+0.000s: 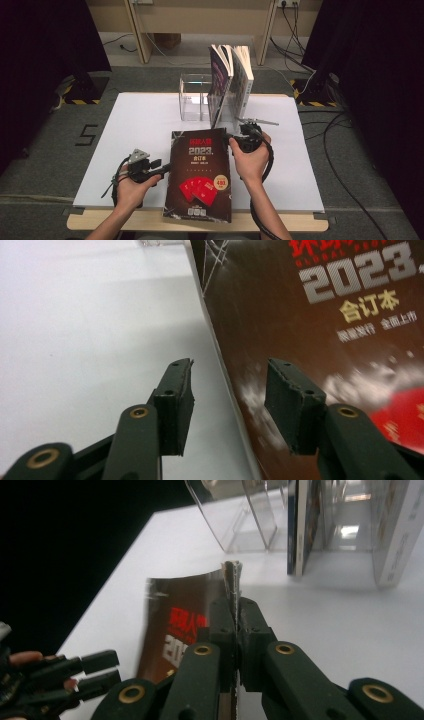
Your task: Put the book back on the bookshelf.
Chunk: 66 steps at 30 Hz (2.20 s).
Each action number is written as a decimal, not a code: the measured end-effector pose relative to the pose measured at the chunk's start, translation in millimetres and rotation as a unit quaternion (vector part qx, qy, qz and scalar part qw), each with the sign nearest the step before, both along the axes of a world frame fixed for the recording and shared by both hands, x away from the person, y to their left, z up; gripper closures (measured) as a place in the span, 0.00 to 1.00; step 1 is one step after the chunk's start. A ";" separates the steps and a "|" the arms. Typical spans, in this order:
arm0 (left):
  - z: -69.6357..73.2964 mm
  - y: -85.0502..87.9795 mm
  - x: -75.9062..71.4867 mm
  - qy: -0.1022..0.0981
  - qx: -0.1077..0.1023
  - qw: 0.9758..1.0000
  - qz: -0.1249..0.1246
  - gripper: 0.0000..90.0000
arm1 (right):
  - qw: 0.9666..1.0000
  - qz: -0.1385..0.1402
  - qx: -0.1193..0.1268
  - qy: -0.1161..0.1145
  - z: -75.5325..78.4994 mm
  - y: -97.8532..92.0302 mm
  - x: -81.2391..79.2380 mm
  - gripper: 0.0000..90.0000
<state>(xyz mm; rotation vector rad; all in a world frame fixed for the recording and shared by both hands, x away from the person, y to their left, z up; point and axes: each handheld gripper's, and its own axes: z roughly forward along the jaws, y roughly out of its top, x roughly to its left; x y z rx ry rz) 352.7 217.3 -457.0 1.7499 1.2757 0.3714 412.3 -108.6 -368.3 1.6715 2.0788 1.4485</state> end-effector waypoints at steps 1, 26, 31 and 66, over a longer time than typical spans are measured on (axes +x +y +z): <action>1.2 -0.2 -0.4 0.000 0.000 1.000 0.001 0.57 | 1.000 -0.001 0.002 -0.005 3.9 -0.3 0.1 0.97; 34.5 -19.7 12.9 -0.036 -0.024 0.999 -0.027 0.53 | 0.991 -0.045 -0.014 -0.124 60.2 27.2 8.5 0.97; 45.1 -27.1 20.9 -0.041 -0.029 0.998 -0.033 0.52 | 0.989 -0.051 -0.014 -0.135 65.3 33.8 11.5 0.97; 118.1 -79.4 56.1 -0.100 -0.046 0.992 -0.068 0.48 | 0.981 -0.068 -0.006 -0.180 81.5 77.2 34.6 0.97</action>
